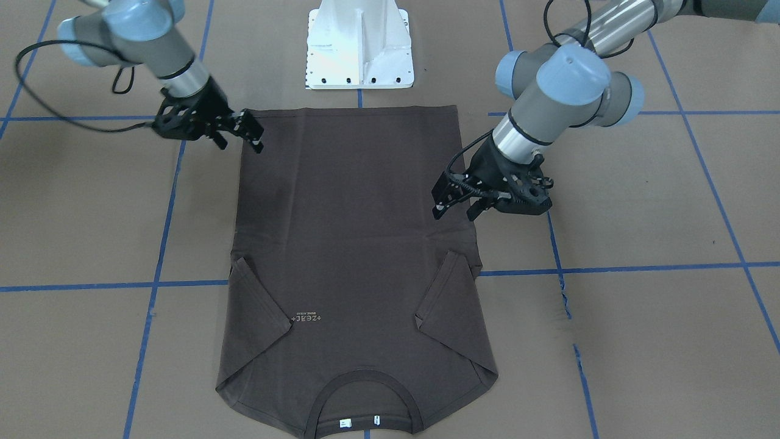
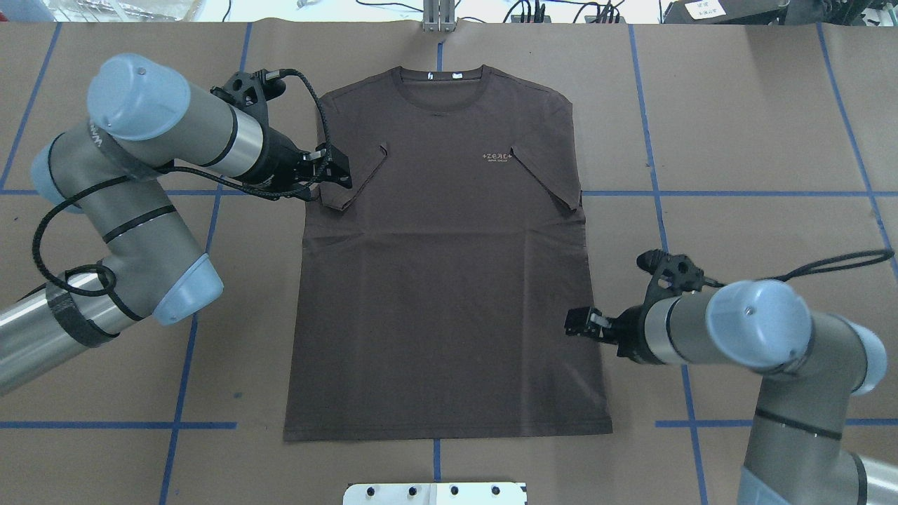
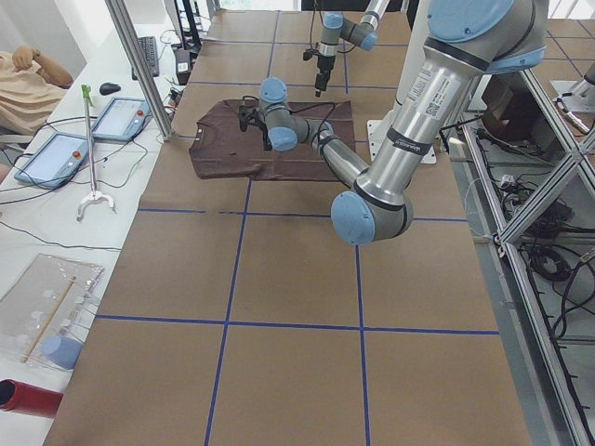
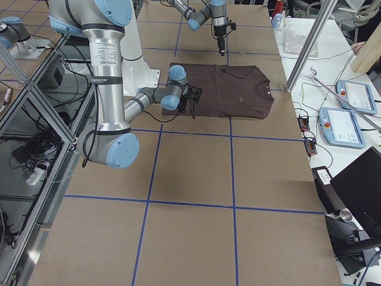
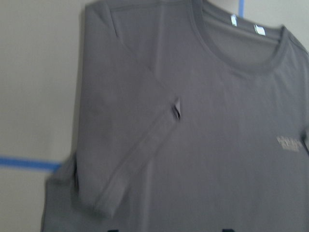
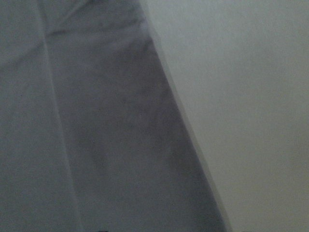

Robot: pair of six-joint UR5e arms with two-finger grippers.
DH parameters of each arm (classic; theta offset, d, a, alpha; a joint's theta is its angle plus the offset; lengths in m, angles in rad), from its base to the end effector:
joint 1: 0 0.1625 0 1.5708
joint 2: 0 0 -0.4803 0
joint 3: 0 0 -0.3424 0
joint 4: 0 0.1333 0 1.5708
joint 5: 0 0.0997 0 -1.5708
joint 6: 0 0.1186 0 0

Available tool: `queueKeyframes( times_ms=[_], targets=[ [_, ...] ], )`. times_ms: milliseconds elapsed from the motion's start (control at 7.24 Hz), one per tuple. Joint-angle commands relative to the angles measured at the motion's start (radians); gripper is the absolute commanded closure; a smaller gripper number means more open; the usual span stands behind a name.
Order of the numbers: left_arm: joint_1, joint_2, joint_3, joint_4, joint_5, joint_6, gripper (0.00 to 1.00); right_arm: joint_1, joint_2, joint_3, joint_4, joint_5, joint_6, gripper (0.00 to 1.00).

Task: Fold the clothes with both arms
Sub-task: 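Move both grippers to the hem corners nearest the robot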

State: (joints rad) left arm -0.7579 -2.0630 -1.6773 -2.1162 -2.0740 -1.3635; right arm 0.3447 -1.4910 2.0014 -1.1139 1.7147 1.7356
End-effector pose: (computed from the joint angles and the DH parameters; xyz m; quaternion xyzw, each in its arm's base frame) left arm 0.4166 -0.4991 0.3451 0.0579 0.5616 -0.0917 0.8203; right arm -0.4221 -0.2751 0.4585 -0.0217 -0.4676 0.1902 0.8629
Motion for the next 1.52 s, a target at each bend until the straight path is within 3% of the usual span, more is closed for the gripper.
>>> queueKeyframes(
  times_ms=[0, 276, 691, 829, 967, 1105, 1381],
  targets=[
    [-0.001, 0.058, -0.071, 0.001, -0.005, -0.002, 0.21, -0.200, -0.001, 0.048, -0.153, -0.214, 0.215, 0.18],
    [0.000, 0.061, -0.070, 0.001, -0.001, -0.003, 0.20, -0.265, 0.000, 0.082, -0.275, -0.247, 0.297, 0.26],
    [0.003, 0.063, -0.065, 0.001, 0.003, -0.020, 0.18, -0.283, 0.000, 0.102, -0.364, -0.242, 0.309, 0.29],
    [0.005, 0.063, -0.064, -0.001, 0.005, -0.025, 0.18, -0.283, 0.000, 0.109, -0.385, -0.242, 0.309, 0.34],
    [0.005, 0.063, -0.062, -0.001, 0.005, -0.025, 0.18, -0.279, 0.003, 0.112, -0.385, -0.242, 0.309, 0.51],
    [0.005, 0.063, -0.064, -0.001, 0.005, -0.025, 0.18, -0.279, 0.006, 0.111, -0.385, -0.242, 0.309, 0.78],
    [0.005, 0.063, -0.061, -0.001, 0.012, -0.023, 0.18, -0.282, 0.002, 0.103, -0.385, -0.242, 0.309, 0.81]
  ],
)
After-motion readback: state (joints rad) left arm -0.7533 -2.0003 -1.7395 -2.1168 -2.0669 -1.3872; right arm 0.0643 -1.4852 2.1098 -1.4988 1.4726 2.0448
